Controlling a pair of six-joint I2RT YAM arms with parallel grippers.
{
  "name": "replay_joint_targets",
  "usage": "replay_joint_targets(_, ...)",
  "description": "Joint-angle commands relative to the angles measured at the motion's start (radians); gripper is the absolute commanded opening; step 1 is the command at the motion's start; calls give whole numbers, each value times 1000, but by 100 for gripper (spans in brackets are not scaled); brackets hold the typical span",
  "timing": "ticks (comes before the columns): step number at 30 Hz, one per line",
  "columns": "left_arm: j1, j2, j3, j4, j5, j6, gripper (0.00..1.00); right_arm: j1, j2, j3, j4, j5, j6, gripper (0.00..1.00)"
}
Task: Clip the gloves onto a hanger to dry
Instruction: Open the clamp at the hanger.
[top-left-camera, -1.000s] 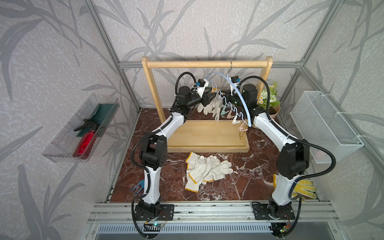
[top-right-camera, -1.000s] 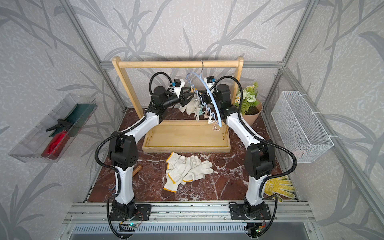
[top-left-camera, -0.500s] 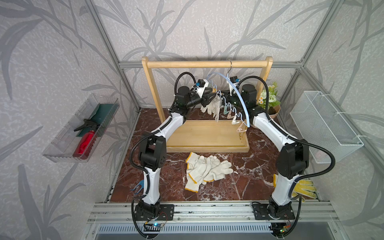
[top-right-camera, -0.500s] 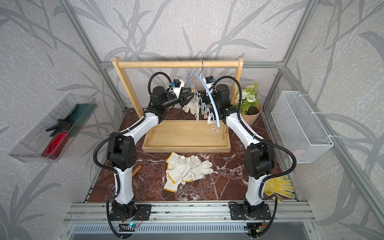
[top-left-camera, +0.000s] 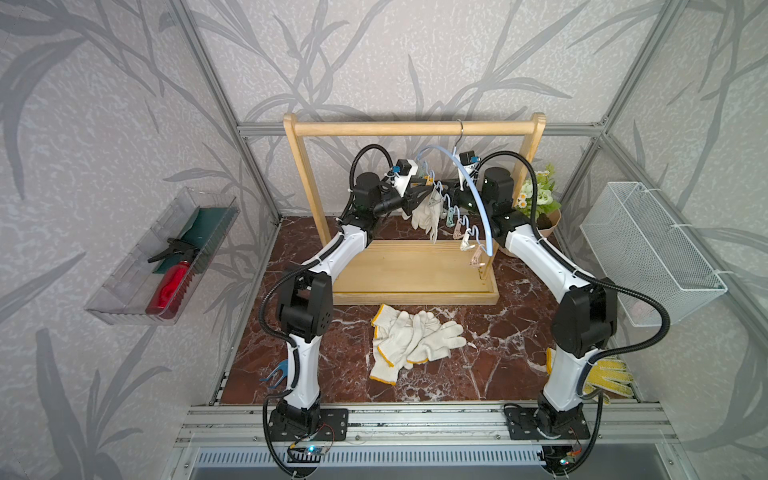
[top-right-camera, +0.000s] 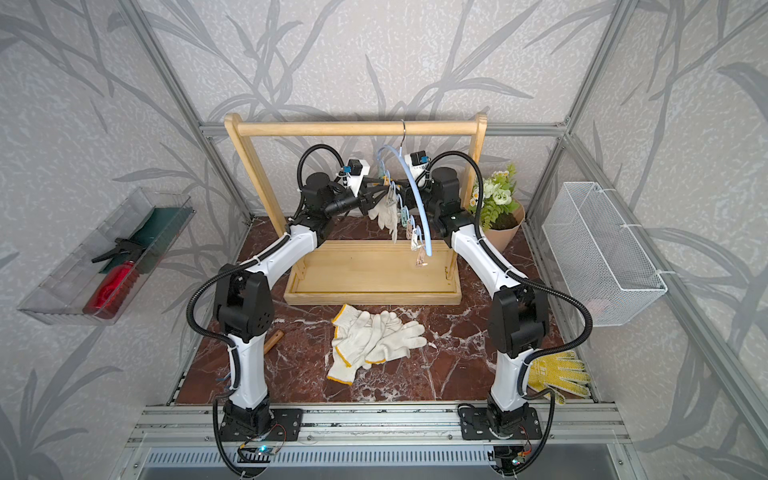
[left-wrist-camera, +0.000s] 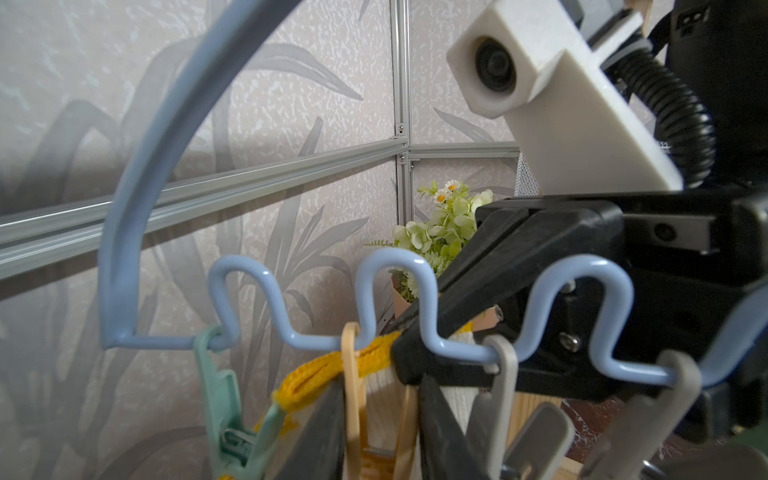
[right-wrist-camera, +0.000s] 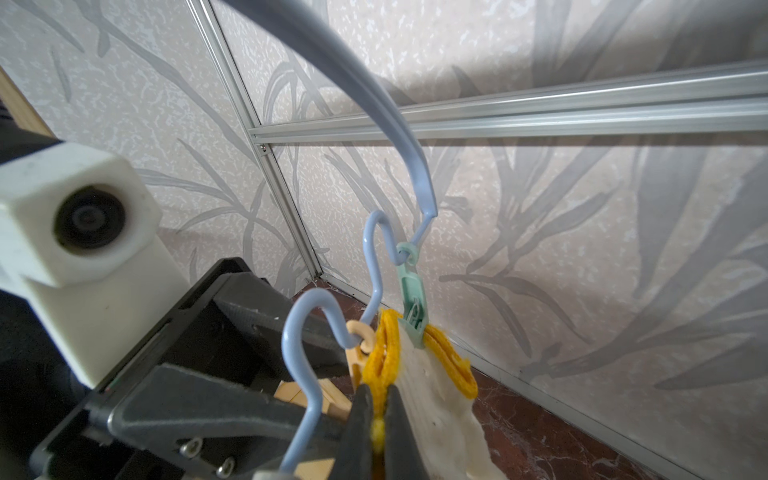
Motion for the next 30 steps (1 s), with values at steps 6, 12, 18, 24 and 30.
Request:
replay_joint_targets(6, -1, -30, 5, 8, 13, -3, 7, -3, 17, 4, 5, -10, -6, 0)
replay_joint_targets(12, 4, -48, -17, 5, 19, -2, 1, -38, 16, -50, -78, -82, -58, 0)
replay_joint_targets(18, 16, -61, -22, -9, 50, -5, 0, -42, 38, -4, -209, -179, -144, 0)
replay_joint_targets(24, 38, -66, -29, 34, 133, -75, 0, -48, 82, 42, -253, -280, -164, 0)
replay_joint_targets(30, 71, -64, -47, 144, 234, -202, 0, -71, 89, 5, -124, -417, -94, 0)
